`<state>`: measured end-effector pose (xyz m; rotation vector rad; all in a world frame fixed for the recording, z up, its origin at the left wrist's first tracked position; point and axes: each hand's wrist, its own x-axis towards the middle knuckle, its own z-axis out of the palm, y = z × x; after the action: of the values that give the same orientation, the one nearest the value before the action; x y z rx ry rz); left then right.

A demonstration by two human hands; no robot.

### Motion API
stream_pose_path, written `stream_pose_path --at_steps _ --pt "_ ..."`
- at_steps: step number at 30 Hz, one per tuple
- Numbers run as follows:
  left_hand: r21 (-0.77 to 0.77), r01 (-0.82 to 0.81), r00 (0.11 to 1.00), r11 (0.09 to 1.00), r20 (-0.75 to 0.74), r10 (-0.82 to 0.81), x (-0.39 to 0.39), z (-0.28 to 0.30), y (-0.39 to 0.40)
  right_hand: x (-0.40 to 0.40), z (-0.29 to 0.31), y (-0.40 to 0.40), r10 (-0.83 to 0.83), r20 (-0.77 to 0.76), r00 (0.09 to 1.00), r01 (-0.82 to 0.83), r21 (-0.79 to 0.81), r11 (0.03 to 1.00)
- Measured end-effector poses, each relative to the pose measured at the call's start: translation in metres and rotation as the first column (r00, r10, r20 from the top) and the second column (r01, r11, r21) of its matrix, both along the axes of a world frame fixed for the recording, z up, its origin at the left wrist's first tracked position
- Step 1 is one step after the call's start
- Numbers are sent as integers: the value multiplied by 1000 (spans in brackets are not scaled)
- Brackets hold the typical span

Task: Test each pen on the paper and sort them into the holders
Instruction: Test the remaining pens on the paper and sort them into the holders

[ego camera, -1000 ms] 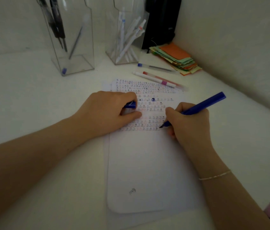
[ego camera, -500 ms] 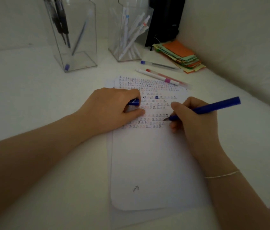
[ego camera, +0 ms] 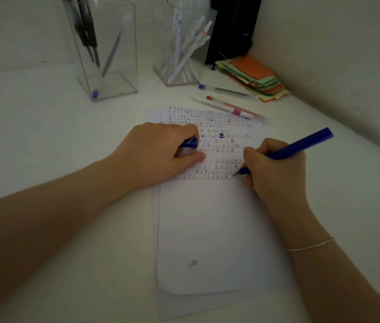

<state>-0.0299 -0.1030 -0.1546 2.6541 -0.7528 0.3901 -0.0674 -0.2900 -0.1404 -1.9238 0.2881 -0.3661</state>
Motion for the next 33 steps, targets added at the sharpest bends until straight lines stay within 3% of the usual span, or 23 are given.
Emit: stream_pose_path --at_steps 21,27,30,33 --pt "-24 9 1000 1000 11 -8 0 -1 0 1 -1 0 23 2 1000 -23 -10 1000" --pt "-75 52 993 996 108 -44 -1 1 0 4 -5 -2 12 33 999 -11 -45 999" --pt "-159 114 989 981 116 -96 -3 3 -1 4 -2 -5 19 55 998 -25 110 994" --pt "-192 193 981 962 66 -183 -3 2 -1 0 8 -7 67 167 984 -146 521 841"
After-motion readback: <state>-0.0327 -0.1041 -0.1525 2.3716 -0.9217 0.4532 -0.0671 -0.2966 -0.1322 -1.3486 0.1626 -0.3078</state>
